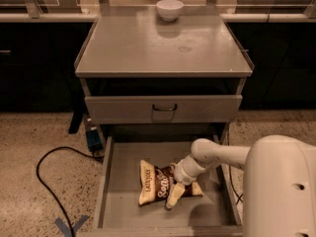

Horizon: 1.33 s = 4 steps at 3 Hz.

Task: Pick brown chip bag from middle drawer and place on counter

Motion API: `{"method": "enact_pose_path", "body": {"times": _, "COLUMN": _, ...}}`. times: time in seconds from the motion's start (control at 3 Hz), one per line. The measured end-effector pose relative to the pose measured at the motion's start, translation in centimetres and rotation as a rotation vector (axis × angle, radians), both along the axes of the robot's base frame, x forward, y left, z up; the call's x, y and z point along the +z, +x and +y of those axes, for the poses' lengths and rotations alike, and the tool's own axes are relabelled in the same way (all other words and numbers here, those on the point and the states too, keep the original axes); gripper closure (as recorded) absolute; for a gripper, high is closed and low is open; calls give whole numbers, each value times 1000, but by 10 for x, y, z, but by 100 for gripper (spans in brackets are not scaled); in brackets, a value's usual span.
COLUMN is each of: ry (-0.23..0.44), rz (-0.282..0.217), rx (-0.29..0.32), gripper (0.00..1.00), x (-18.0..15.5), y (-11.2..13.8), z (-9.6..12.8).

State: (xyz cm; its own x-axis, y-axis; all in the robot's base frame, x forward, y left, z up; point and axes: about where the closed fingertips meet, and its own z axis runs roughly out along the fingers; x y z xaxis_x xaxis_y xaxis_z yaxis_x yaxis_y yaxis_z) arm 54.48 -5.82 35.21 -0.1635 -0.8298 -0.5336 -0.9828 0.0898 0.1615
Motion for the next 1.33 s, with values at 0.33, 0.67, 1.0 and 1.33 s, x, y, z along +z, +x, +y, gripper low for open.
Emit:
{"method": "enact_pose_path", "body": {"times": 0.33, "ry": 4, "rz": 15, "rx": 3, "gripper": 19, "x": -8, "y": -2, "z": 3}}
{"method": "enact_pose_path", "body": {"times": 0.67, "ry": 3, "rz": 15, "rx": 4, "gripper": 41, "x": -8, "y": -2, "z": 3}}
{"method": "enact_pose_path", "body": {"times": 1.0, "ry": 4, "rz": 15, "rx": 4, "gripper": 66, "x": -8, "y": -2, "z": 3}}
{"method": "enact_pose_path", "body": {"times": 1.33, "ry": 4, "rz": 15, "rx": 4, "gripper": 89, "x": 1, "y": -2, "z": 3}}
